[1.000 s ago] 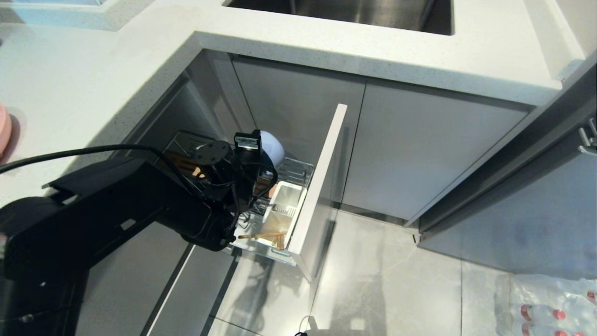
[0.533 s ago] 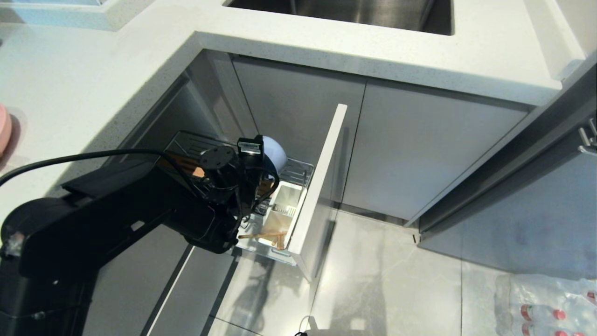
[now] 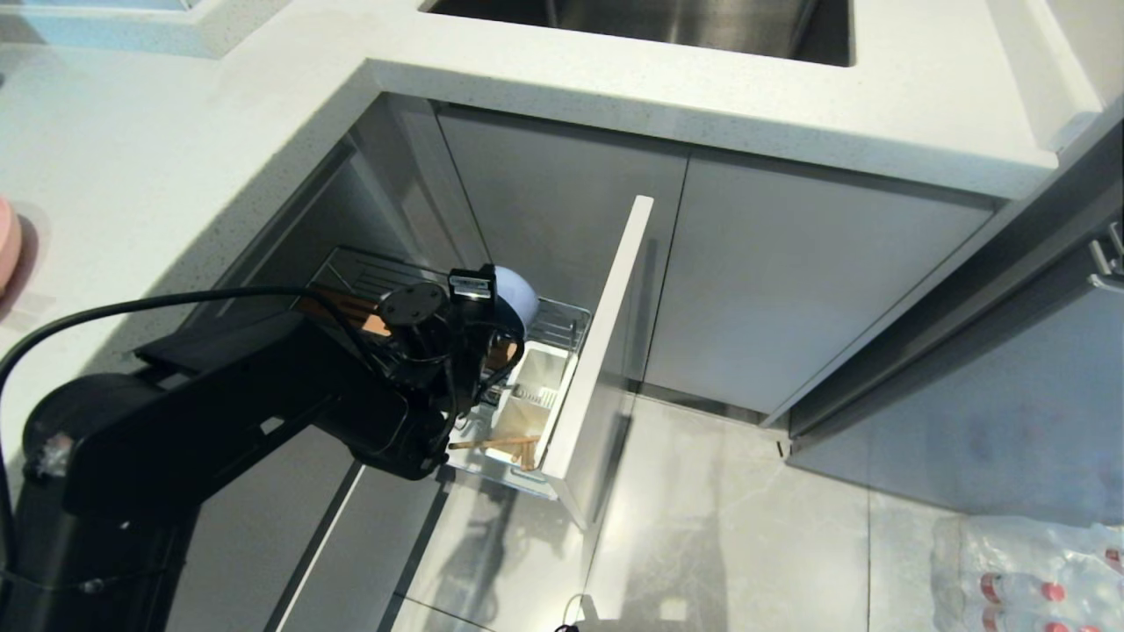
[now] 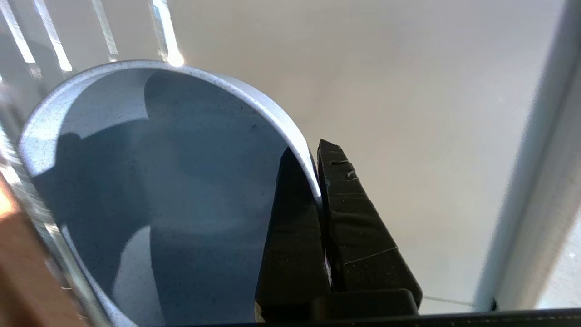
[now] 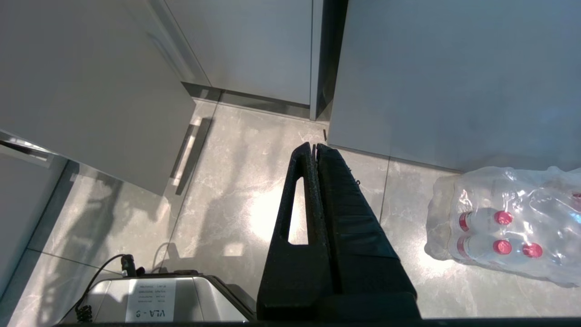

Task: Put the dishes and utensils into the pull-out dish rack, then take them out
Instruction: Pick up the bowl and place it in the cupboard

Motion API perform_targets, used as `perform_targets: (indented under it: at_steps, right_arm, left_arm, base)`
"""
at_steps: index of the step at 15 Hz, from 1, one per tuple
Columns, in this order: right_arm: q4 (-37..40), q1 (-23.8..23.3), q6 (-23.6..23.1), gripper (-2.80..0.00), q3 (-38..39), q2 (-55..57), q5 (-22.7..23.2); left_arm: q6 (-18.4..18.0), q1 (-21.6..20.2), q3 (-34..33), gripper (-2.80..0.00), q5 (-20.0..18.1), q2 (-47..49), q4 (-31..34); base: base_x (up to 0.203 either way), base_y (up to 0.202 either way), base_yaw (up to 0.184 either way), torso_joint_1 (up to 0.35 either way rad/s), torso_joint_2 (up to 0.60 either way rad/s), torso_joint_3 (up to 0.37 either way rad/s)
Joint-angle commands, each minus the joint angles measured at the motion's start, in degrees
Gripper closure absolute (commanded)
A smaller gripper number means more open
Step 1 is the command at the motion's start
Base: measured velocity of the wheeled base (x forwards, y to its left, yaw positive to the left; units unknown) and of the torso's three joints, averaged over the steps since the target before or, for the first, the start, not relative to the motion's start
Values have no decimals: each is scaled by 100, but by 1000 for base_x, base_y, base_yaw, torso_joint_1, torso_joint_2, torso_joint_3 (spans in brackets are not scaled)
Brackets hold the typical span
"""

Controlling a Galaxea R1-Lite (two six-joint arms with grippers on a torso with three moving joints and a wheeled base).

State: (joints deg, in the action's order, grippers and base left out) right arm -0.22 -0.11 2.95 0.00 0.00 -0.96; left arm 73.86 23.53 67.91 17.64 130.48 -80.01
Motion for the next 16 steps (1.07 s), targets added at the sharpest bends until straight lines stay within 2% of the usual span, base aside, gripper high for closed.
perform_targets:
  at_steps: [1, 6, 7, 16]
  right_arm:
    - [-4, 2, 4, 0, 0, 0, 0]
    - [-4, -3, 4, 0, 0, 9, 0]
    - [-4, -1, 2, 0, 0, 6, 0]
    - [-4, 2, 4, 0, 0, 0, 0]
  left_arm:
    - [49, -15, 11, 0, 11, 57, -50]
    - [49, -33, 47, 0, -120, 51, -50]
    - [49, -50, 38, -280, -120, 57, -50]
    - [24, 37, -196, -280, -81, -404, -35]
  base:
    - [0, 0, 0, 0, 0, 0]
    - [0, 0, 0, 0, 0, 0]
    - [0, 0, 0, 0, 0, 0]
    - [0, 0, 0, 0, 0, 0]
